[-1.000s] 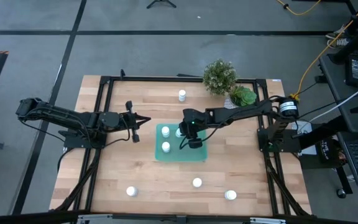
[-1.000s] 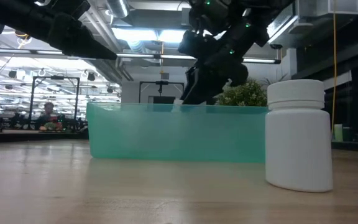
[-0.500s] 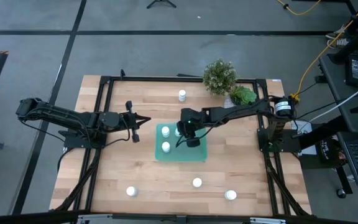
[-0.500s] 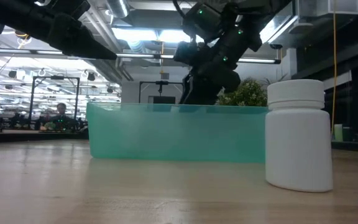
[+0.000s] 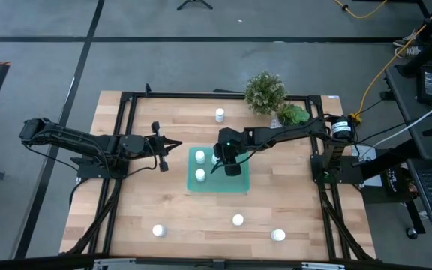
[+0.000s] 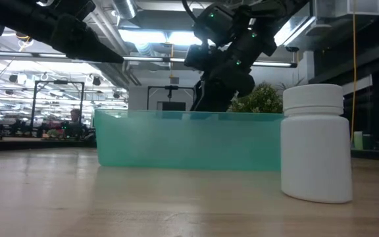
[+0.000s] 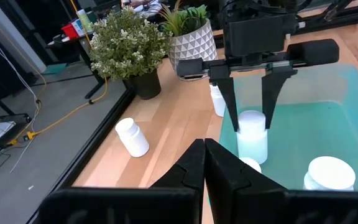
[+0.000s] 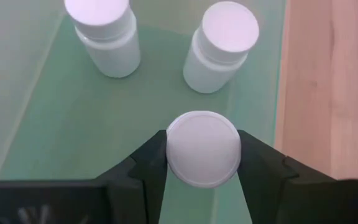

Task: Pick and place pill bottles into a basket
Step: Put the white pill bottle into the blue bin

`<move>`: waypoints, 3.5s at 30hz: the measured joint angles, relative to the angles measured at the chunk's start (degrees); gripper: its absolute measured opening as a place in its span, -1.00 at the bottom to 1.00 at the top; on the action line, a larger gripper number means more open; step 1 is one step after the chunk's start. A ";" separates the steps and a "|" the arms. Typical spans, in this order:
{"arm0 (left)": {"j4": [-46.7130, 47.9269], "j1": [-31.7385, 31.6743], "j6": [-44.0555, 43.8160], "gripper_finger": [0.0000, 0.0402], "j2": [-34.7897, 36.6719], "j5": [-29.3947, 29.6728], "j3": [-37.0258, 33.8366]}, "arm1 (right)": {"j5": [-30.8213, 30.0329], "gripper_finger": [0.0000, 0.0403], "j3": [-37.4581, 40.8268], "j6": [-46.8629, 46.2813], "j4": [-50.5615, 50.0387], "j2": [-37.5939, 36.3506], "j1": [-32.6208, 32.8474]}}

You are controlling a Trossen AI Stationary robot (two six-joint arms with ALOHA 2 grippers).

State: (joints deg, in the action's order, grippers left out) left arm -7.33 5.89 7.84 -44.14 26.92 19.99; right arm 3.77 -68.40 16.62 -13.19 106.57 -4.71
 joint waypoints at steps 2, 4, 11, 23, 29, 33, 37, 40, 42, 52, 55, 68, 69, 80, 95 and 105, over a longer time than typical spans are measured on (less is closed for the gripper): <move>0.00 0.00 0.00 -0.98 0.00 0.00 0.00 | -0.02 -0.23 0.00 -0.04 0.00 -0.01 0.00; 0.00 0.00 0.00 -0.97 0.00 0.00 0.00 | -0.02 -0.23 0.00 -0.04 0.03 -0.01 0.00; 0.01 0.00 0.00 -0.97 0.00 0.01 0.00 | -0.04 0.02 0.00 -0.04 0.07 -0.01 0.00; 0.02 0.00 0.00 -0.95 0.00 0.02 0.00 | -3.05 0.08 0.01 0.80 1.52 -0.39 0.11; 0.41 -0.01 0.02 -0.96 0.01 0.02 0.00 | -8.90 0.08 0.04 3.63 1.22 -3.63 1.30; 0.45 0.00 1.09 -0.95 0.01 0.02 0.00 | -8.76 0.08 0.02 3.60 0.99 -6.87 2.08; 1.10 0.00 1.05 -0.94 0.00 0.04 0.00 | -8.70 0.08 0.02 2.71 -1.01 -10.23 2.79; 1.47 -0.02 1.03 -0.94 0.02 0.02 0.00 | -8.83 0.08 0.02 1.38 -2.99 -12.84 3.52; 1.52 -0.02 1.02 -0.95 0.02 0.02 0.00 | -8.83 0.08 0.04 -0.01 -4.61 -14.82 4.14; 1.53 0.00 0.84 -0.93 0.01 0.02 0.00 | -14.07 -0.19 0.02 -12.67 -18.66 -24.89 7.83; 1.53 0.00 0.83 -0.94 0.02 0.02 0.00 | -16.28 -0.29 1.00 -16.34 -20.24 -26.78 9.84; 1.51 0.00 0.26 -0.90 0.02 0.02 0.00 | -19.78 -0.73 6.43 -25.45 -19.71 -29.56 20.21; 1.51 0.00 0.24 -0.89 0.02 0.02 0.00 | -19.78 -0.75 6.66 -25.83 -19.46 -29.56 20.94; 1.50 0.00 0.26 -0.88 0.01 0.02 0.00 | -25.00 -0.98 6.85 -27.16 -19.23 -29.53 26.49; 1.07 0.00 -2.60 -0.88 0.02 -6.35 0.00 | -25.16 -0.99 28.30 -26.31 2.49 -38.49 27.67; 1.07 0.00 -2.58 -0.86 0.02 -7.08 0.00 | -29.52 -0.98 41.30 -25.49 11.26 -50.40 25.62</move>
State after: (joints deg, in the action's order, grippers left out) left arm -6.26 5.89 5.26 -44.12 19.83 19.99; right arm -25.75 -27.10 -8.86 -1.93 56.17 20.91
